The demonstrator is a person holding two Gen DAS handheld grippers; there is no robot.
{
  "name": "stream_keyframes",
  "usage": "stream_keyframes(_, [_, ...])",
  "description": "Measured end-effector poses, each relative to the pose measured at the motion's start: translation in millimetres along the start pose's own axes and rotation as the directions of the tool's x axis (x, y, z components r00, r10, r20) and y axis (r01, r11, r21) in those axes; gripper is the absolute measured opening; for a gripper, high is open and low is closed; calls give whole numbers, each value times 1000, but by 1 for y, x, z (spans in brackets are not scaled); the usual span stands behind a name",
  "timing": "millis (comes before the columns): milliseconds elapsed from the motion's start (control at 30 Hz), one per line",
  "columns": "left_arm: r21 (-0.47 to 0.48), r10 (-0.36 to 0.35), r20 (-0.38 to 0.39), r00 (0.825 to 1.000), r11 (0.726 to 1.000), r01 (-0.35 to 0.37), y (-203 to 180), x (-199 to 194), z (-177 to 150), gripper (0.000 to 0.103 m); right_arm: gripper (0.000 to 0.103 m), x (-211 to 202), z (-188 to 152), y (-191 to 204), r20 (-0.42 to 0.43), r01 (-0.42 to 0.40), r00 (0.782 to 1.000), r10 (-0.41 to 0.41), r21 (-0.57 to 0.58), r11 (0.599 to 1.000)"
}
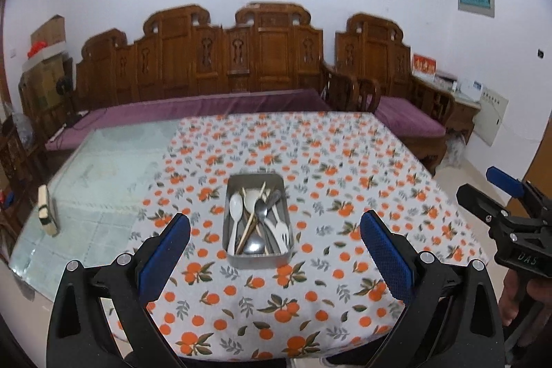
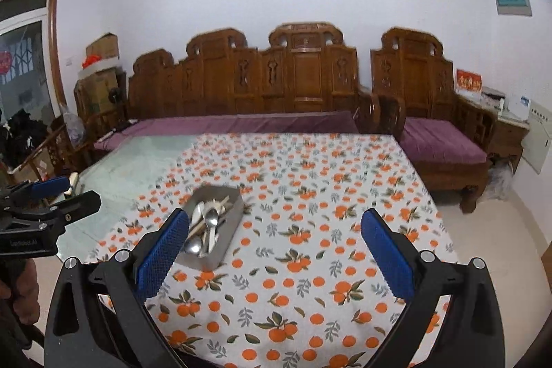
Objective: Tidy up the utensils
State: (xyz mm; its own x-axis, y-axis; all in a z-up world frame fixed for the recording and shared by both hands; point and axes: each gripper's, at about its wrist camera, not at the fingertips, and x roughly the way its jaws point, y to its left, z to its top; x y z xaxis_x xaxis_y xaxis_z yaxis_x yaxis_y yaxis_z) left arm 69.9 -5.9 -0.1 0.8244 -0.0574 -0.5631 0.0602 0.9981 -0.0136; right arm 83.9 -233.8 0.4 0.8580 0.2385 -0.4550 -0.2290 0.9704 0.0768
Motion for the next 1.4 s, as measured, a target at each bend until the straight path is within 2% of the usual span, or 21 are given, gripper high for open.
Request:
stream_keyframes(300, [-12, 25, 123, 992, 1000, -23, 1, -53, 19, 95, 100, -47, 25, 10, 107, -7, 994, 7, -6, 1000])
stream_keyframes(633, [-12, 30, 137, 990, 1000, -29, 1, -64, 19, 95, 100, -60, 28, 13, 128, -10, 992, 11, -10, 1000])
stream_keyframes(1400, [1, 24, 164, 986, 1000, -25, -4, -70, 21, 95, 100, -56, 23, 18, 116, 1, 993, 0, -1, 1000])
